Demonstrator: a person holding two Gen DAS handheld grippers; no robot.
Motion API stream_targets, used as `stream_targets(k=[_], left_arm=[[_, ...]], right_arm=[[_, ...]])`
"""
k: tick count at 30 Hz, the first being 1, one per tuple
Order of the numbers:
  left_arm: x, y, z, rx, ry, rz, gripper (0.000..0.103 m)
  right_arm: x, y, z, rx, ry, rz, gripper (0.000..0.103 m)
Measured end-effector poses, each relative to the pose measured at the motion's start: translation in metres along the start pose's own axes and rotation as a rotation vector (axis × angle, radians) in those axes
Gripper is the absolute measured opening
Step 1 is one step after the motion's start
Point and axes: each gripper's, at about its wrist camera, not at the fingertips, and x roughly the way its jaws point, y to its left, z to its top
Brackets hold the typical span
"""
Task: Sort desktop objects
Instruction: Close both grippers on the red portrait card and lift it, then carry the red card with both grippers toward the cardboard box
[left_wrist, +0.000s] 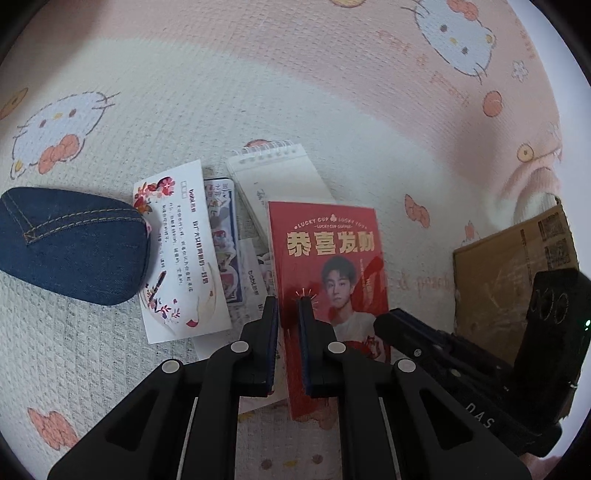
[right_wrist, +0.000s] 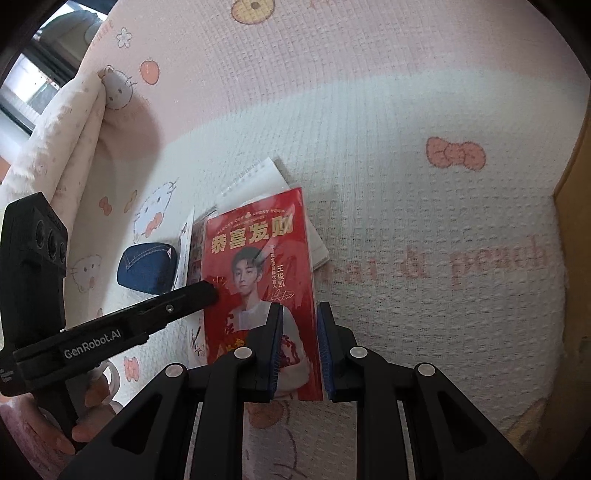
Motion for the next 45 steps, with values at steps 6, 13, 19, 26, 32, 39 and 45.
stream_targets(k=[6,13,19,26,32,39,45], left_arm=[[0.007,-0.003,-0.007,0.026,0.02,-0.012,0.012],[0.011,-0.004,-0.009,0.069,0.022,-0.004,0.012],[0.009,-0.001,-0.01,0.077,0.035,-0.033,0.041],[0.009,0.001,-0.01,0.047,0.035,-0.069,0.043],[0.016,-0.001,0.0,0.043,0.039,-0.077,0.043],[0.026,-0.004,0.007,0.021,0.067,-0.117,0.043],[0.026,-0.005,0.007,0.001,0.071,-0.113,0.043]], right_arm=[[-0.004,-0.003,-0.007,0.001,-0.001,-0.035,0.016],[-0.005,-0.007,-0.011,0.025,-0.004,-0.075,0.018],[-0.003,-0.011,-0.008,0.022,0.013,-0.074,0.036],[0.003,-0.01,-0.007,0.019,0.047,-0.052,0.037],[0.013,-0.012,0.002,0.018,0.082,-0.038,0.037],[0.021,-0.01,0.008,0.026,0.091,-0.019,0.036],[0.023,-0.01,0.011,0.015,0.106,-0.023,0.036]])
